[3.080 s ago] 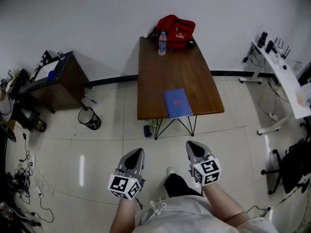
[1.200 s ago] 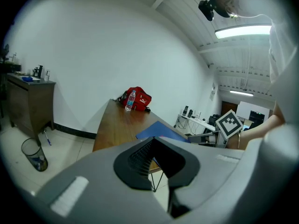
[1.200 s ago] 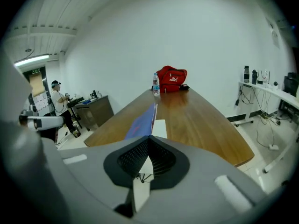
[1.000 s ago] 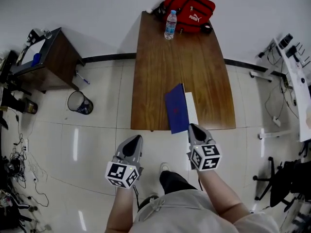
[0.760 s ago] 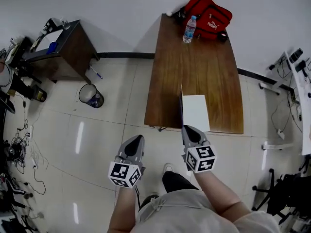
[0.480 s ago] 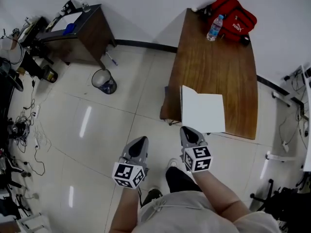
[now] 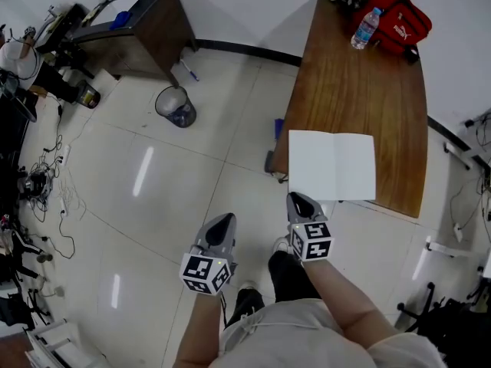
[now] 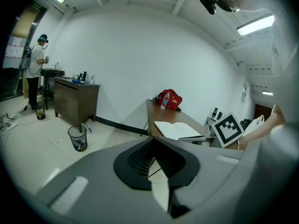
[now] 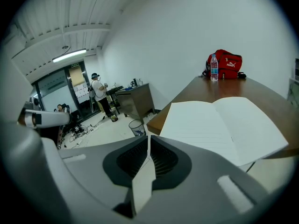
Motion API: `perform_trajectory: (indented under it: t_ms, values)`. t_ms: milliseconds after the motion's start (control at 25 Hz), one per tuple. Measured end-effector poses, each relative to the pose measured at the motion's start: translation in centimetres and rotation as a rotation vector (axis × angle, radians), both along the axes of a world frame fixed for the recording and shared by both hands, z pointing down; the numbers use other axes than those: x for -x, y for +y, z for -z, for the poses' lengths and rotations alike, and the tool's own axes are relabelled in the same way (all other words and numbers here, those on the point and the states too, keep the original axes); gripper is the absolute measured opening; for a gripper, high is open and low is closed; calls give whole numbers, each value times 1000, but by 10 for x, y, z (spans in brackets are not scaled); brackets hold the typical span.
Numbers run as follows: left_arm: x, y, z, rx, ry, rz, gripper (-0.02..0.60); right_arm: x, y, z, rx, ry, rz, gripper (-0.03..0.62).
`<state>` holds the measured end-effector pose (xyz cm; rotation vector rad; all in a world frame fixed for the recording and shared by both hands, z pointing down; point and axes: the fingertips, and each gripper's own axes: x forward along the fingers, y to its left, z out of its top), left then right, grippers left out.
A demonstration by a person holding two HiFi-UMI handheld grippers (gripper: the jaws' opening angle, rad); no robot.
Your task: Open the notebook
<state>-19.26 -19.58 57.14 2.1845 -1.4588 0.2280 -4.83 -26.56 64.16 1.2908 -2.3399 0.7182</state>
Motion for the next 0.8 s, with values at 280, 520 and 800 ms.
perform_trajectory:
  t_ms: [280,520,800]
  values:
    - [-3,-6,62,-141,6,-68,6,-33,9,85,-159,-52,-100,3]
    - [-34,12,146,-327,29,-196,6,-88,58,187,-392,-18,-234,3]
    - [-70,91,198,-435,56,-366,6,-121,170,242,-534,9,-369,3]
